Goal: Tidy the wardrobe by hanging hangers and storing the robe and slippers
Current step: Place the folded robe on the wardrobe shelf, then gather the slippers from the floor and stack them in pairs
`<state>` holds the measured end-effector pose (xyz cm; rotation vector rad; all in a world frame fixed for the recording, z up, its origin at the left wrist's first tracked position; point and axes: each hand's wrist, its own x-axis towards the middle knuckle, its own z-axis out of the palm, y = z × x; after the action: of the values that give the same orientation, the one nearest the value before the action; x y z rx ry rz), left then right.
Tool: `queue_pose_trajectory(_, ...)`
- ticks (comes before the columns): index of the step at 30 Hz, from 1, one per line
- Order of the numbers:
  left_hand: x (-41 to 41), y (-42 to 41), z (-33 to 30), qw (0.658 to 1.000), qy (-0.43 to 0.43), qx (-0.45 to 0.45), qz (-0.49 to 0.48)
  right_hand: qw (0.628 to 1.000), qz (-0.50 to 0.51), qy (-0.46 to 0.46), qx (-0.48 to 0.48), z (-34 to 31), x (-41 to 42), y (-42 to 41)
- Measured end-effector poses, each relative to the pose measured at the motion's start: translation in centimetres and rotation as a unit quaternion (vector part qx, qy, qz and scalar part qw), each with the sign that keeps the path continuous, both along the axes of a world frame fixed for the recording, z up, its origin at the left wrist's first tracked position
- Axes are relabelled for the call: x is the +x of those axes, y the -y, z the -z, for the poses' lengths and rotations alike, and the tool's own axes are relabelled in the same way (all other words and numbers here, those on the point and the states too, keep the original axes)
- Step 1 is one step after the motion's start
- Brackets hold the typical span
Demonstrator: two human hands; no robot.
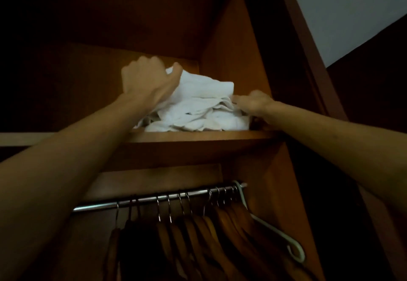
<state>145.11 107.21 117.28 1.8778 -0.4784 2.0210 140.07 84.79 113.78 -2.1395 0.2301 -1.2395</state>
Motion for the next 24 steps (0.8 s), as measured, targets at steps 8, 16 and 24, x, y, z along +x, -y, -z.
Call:
queue_pose_trajectory(8,-7.1,9.5,14.2,0.940,0.168,0.180,0.234,0.907,0.122,0.209,-0.344,14.3,-10.7,3.0)
queue_pose_trajectory(16,-13.6,22.0,39.9,0.828,-0.012,0.343,0.444,0.975,0.158,0.038,-0.152,42.5,-23.2,13.7)
queue_pose_trajectory(24,-27.1,37.0,67.0,0.612,-0.421,0.465,0.480,0.881,0.193,-0.368,0.228,68.1,-40.3,21.4)
